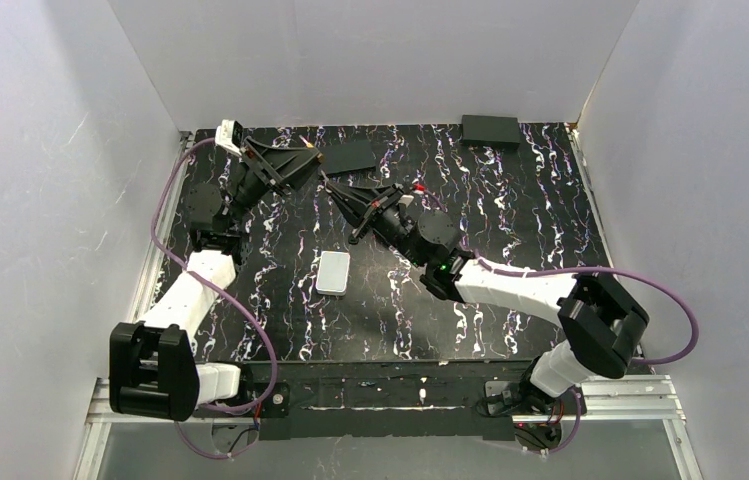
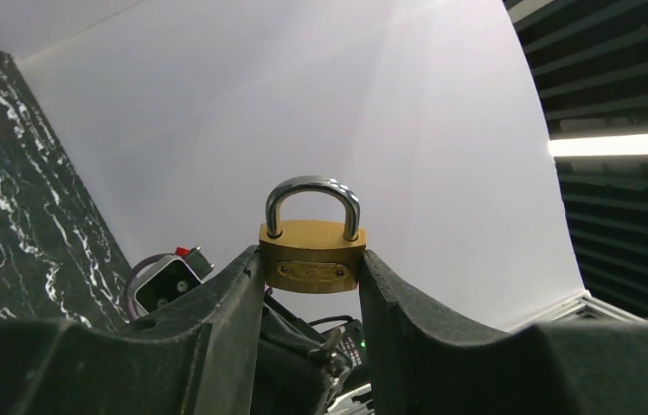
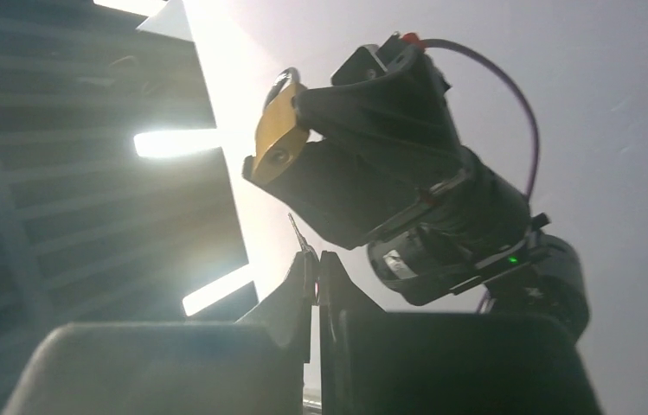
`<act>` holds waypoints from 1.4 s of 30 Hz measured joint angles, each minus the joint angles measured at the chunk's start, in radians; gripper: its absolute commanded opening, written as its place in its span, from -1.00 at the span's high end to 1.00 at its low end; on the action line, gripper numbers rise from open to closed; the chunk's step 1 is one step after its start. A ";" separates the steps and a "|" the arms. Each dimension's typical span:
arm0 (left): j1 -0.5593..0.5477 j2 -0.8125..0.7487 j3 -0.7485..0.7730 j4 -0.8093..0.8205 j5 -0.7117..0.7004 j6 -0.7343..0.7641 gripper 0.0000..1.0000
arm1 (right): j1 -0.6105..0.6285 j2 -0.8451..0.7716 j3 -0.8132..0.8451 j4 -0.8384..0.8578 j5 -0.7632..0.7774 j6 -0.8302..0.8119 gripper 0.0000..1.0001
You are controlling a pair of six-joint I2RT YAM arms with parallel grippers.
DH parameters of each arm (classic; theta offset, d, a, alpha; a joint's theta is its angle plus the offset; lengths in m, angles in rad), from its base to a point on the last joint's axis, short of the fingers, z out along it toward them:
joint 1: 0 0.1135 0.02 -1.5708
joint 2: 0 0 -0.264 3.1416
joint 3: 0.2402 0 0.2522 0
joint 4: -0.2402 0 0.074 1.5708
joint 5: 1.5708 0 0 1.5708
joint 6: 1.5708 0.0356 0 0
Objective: Unlock with the key
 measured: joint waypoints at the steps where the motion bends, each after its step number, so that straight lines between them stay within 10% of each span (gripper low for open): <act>1: 0.000 0.004 0.007 0.011 0.000 -0.003 1.00 | 0.000 0.001 0.008 0.014 0.002 0.003 0.97; 42: 0.008 0.033 0.062 0.233 0.080 -0.029 1.00 | 0.016 0.039 0.066 0.155 -0.004 0.025 0.97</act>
